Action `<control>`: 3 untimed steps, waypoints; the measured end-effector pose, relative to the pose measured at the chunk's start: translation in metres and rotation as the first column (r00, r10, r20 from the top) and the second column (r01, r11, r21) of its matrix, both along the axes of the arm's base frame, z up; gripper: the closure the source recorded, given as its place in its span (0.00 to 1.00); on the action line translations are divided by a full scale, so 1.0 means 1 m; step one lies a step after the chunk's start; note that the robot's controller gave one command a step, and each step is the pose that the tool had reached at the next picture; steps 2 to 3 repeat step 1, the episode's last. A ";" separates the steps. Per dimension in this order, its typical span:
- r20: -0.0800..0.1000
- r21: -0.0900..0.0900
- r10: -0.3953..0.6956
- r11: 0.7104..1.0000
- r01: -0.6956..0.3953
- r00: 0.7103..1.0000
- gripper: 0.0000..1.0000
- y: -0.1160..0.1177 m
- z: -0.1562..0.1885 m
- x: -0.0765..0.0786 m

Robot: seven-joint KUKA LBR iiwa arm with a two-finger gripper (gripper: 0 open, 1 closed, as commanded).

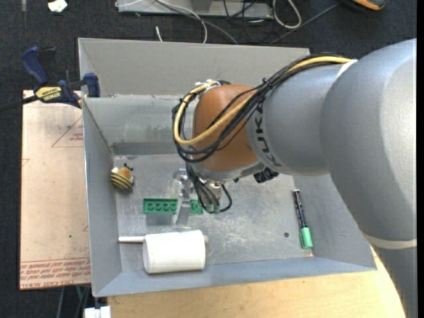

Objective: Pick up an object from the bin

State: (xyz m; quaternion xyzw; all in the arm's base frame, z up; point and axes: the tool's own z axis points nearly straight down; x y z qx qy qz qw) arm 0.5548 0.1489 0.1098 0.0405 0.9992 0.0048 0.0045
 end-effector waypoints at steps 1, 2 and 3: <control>-0.006 -0.001 0.000 1.000 0.000 1.000 1.00 0.000 0.037 -0.001; -0.006 -0.001 0.000 1.000 0.000 1.000 1.00 0.000 0.037 -0.001; -0.006 -0.001 0.000 1.000 0.000 1.000 1.00 0.000 0.037 -0.001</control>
Offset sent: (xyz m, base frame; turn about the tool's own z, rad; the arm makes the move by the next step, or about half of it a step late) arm -0.0016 -0.0002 0.0956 0.0003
